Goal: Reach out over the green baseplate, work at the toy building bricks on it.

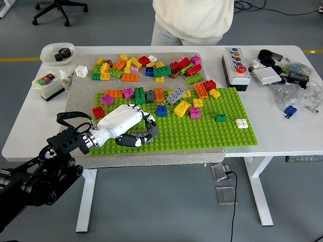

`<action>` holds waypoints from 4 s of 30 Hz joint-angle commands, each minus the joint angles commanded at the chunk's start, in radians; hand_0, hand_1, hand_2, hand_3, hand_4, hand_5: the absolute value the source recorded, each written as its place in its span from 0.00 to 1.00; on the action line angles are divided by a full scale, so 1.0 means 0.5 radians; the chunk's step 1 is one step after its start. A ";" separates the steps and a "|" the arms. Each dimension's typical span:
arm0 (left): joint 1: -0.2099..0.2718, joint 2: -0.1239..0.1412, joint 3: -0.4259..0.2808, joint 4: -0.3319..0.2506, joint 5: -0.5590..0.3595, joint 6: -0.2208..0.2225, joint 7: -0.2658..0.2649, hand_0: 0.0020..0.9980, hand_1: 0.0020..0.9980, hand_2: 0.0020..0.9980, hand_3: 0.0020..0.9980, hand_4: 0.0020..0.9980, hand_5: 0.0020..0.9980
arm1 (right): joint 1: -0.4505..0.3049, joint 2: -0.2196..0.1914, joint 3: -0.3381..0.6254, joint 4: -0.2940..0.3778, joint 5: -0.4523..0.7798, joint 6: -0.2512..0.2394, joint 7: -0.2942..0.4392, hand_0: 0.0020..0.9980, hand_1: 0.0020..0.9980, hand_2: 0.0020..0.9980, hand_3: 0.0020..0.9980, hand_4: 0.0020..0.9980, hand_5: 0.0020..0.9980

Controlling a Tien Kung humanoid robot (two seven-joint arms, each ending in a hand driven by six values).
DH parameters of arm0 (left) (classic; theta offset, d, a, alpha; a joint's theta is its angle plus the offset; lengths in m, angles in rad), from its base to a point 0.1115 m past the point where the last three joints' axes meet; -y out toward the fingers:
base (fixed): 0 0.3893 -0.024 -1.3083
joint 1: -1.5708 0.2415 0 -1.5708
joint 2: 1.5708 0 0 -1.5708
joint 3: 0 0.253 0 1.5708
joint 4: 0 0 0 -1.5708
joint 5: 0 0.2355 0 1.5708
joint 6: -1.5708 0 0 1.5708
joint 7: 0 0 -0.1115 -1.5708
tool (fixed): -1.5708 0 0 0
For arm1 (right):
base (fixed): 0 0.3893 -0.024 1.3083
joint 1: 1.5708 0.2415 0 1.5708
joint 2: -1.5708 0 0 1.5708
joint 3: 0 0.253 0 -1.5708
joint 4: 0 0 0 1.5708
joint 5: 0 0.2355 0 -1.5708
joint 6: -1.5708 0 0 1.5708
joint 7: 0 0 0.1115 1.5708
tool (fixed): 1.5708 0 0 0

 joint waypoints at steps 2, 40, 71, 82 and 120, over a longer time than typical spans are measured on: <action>-0.009 0.001 0.012 0.020 -0.003 0.010 -0.008 0.68 0.61 0.52 0.53 0.37 0.19 | -0.001 0.000 0.000 0.000 -0.001 0.000 0.000 0.74 0.61 0.63 0.53 0.74 0.51; -0.024 0.027 0.050 0.097 -0.037 0.048 -0.039 0.68 0.60 0.52 0.53 0.36 0.18 | 0.000 0.000 -0.004 0.000 -0.011 0.003 0.001 0.74 0.61 0.63 0.53 0.74 0.51; -0.025 0.018 0.060 0.110 -0.036 0.040 -0.036 0.71 0.61 0.53 0.54 0.43 0.16 | 0.008 -0.001 -0.004 0.000 -0.004 0.002 0.000 0.74 0.61 0.63 0.53 0.75 0.51; -0.027 0.016 0.060 0.115 -0.029 0.040 -0.035 0.72 0.62 0.53 0.54 0.45 0.15 | 0.009 -0.001 -0.005 0.000 -0.003 0.002 0.000 0.74 0.61 0.63 0.53 0.75 0.51; -0.031 0.013 0.053 0.134 -0.023 0.048 -0.044 0.77 0.65 0.54 0.55 0.58 0.16 | 0.006 0.001 -0.002 0.000 -0.013 0.011 0.003 0.74 0.61 0.63 0.53 0.75 0.51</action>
